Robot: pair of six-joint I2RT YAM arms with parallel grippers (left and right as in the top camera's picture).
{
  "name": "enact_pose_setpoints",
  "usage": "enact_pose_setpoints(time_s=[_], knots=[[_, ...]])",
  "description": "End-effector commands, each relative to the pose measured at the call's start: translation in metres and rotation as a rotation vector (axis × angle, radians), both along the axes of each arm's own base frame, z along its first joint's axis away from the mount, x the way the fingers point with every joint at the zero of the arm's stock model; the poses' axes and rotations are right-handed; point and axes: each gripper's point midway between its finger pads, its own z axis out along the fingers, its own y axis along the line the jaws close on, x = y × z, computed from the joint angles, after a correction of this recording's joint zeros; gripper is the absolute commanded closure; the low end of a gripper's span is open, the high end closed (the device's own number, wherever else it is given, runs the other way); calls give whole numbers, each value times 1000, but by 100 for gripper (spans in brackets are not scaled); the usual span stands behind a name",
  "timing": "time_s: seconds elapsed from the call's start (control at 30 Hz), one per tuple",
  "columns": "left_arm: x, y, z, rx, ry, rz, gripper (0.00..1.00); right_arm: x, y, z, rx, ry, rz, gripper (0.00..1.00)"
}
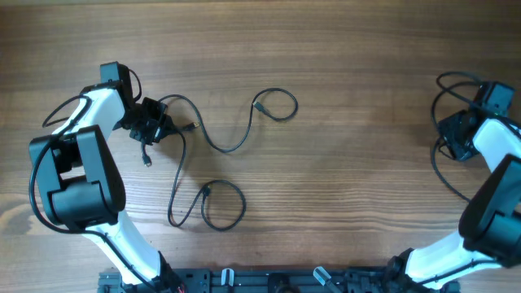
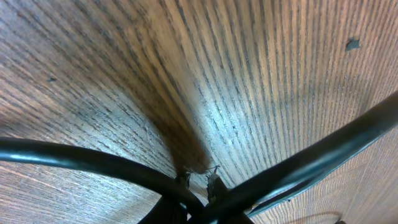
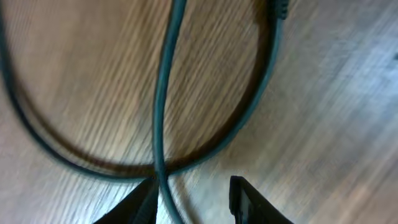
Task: Untangle cables
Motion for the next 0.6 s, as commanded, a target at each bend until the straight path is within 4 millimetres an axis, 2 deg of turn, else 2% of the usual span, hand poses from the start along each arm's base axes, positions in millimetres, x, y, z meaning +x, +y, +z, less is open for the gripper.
enact_pose_setpoints(time_s=[0.0, 0.07, 0.1, 0.2, 0.27, 0.33, 0.47, 0.57], knots=[[-7, 13, -10, 65, 27, -6, 87, -5, 0, -30, 12, 50, -31, 67], [-7, 13, -10, 66, 27, -6, 86, -3, -1, -38, 13, 52, -27, 81], [-7, 14, -10, 69, 28, -6, 87, -2, -1, -43, 16, 51, -26, 95], [-7, 14, -10, 72, 29, -6, 87, 9, 2, -52, 43, 14, -11, 95], [-7, 16, -11, 79, 30, -5, 87, 33, 13, -53, 99, -84, 44, 96], [-7, 18, -11, 91, 32, -4, 87, 55, 23, -48, 131, -176, 106, 96], [-8, 23, -13, 125, 39, -2, 87, 99, 40, -25, 110, -349, 232, 96], [-8, 24, -13, 127, 40, -2, 87, 119, 48, -13, 68, -420, 275, 96]])
